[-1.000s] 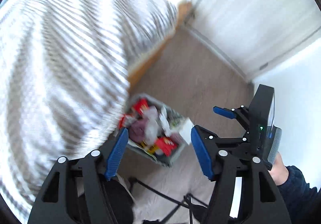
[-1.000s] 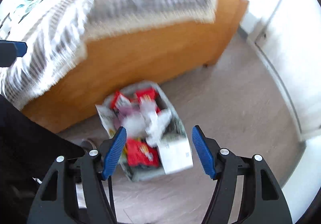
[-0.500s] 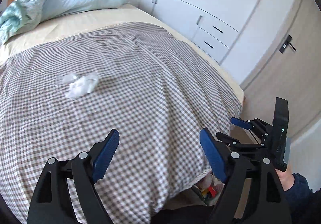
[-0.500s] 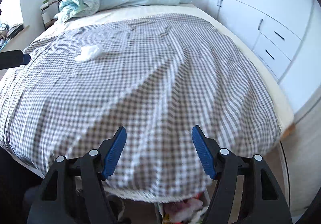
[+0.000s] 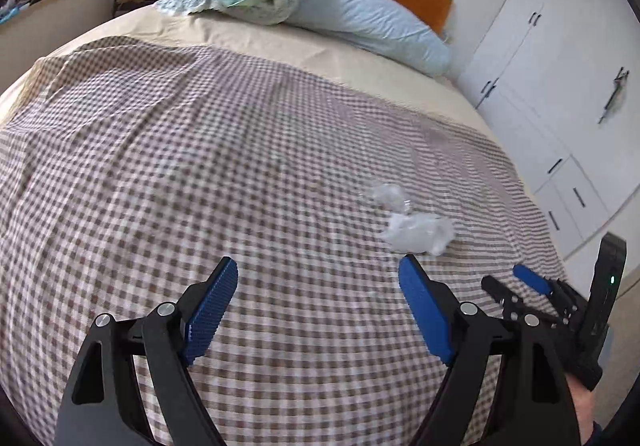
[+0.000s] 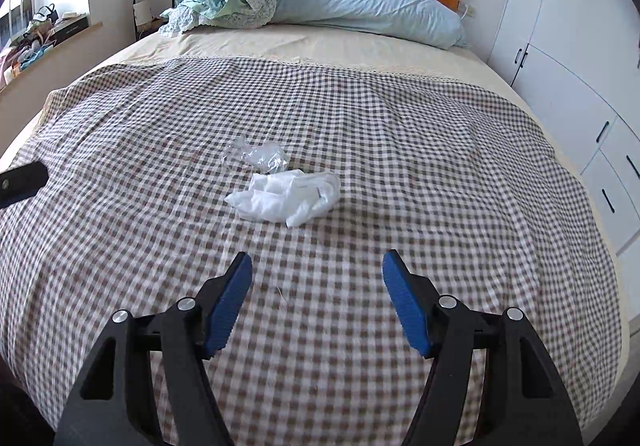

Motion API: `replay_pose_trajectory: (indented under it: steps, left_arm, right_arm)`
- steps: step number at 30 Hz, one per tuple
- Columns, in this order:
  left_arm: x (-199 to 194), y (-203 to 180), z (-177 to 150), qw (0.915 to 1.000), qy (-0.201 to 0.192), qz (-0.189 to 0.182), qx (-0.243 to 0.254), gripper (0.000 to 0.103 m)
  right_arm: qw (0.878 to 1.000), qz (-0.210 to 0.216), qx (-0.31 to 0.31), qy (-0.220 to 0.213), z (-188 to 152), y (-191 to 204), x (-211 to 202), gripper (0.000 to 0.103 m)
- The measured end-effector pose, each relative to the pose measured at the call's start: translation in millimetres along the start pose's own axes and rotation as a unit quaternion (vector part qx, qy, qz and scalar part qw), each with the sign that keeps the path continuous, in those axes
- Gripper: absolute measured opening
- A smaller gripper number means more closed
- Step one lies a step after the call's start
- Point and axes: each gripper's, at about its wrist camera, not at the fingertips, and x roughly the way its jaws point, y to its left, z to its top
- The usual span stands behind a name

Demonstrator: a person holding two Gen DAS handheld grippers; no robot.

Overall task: Collect trash
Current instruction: 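Grasp the white tissue with the right tool while the left tool grasps the clear wrapper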

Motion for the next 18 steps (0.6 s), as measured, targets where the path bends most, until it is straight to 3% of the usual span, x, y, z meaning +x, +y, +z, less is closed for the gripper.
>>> replay_pose_trajectory:
  steps: [6,10,11,13,14,16,18]
  left_arm:
    - [15,2,-8,0.9995,0.027,0.008,0.011,0.080]
    - [30,9,-10,0.9986,0.049,0.019,0.000,0.080]
    - [31,10,-11,0.9985,0.051,0.018,0.000,0.080]
    - [32,11,-12,0.9986,0.050,0.018,0.005,0.080]
    - [32,11,-11,0.9987,0.048,0.017,0.007,0.080]
    - [32,12,-10,0.9988,0.044,0.018,0.005,0.080]
    - [34,11,-8,0.9988,0.046,0.019,0.003,0.080]
  right_arm:
    - [0.999,-0.018,0.013,0.031,34,16,71,0.065]
    - [0.999,-0.026,0.018,0.039,34,20,97,0.064]
    - [0.999,-0.020,0.012,0.033,31,22,97,0.059]
    - [1.000,-0.012,0.003,0.021,25,25,92,0.026]
    - [1.000,-0.008,-0.001,0.020,23,26,88,0.017]
    - [0.999,0.015,0.021,0.018,19,21,73,0.006]
    - [0.996,0.039,0.083,0.006,13,11,44,0.005]
